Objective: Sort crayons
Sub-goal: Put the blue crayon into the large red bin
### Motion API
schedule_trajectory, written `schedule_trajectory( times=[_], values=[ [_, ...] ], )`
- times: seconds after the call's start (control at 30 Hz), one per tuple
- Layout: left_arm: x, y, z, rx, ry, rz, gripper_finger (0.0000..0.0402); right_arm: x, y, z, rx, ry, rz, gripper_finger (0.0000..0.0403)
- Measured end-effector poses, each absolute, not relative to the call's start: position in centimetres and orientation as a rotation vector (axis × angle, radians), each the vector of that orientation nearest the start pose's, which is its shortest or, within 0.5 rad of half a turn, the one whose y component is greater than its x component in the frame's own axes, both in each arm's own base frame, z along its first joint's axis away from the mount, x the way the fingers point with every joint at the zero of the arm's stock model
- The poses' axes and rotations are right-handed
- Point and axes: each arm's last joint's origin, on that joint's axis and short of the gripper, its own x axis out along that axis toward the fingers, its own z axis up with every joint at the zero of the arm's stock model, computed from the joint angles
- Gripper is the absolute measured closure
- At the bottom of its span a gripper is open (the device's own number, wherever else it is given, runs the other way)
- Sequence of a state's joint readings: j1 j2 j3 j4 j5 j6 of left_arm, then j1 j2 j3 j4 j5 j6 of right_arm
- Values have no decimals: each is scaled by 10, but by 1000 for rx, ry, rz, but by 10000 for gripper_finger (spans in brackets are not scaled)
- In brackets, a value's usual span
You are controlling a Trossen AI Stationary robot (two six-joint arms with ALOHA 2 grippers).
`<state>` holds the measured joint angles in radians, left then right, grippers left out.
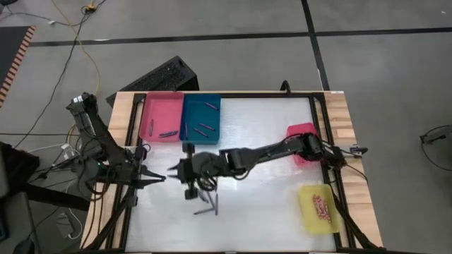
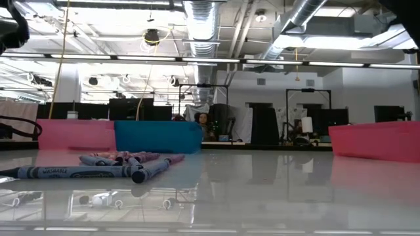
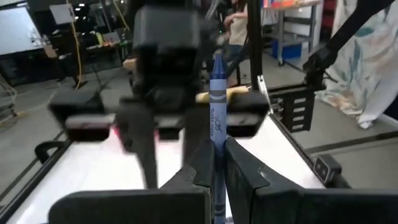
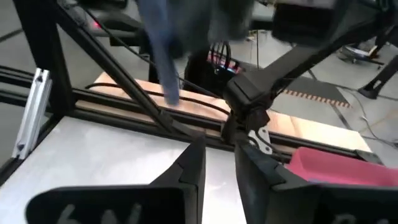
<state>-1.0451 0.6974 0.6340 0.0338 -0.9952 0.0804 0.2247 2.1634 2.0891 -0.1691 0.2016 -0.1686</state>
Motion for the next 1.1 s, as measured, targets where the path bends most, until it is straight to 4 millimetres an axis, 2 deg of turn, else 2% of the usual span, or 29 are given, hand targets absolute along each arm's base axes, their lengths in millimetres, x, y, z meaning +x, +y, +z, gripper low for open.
schedule_trajectory(
  times=[0.2,0.4,0.47,0.73,0.83,0.97,1.1],
  values=[
    [92,-115,313,114,-18,-50,399,507,93,310,-162,127,92,317],
    [92,-115,313,148,-19,-47,399,504,90,280,-99,-66,137,317],
    [93,-114,313,154,-20,-36,399,501,91,279,-91,-123,139,317],
    [97,-111,313,147,-18,-9,399,498,105,276,-110,-110,180,316],
    [100,-109,313,129,-18,-7,399,498,105,276,-114,-107,133,312],
    [102,-109,313,116,-20,-27,399,498,105,276,-100,-105,97,293],
    [102,-108,313,110,-20,-22,399,499,101,276,-62,-98,41,254]
  ],
)
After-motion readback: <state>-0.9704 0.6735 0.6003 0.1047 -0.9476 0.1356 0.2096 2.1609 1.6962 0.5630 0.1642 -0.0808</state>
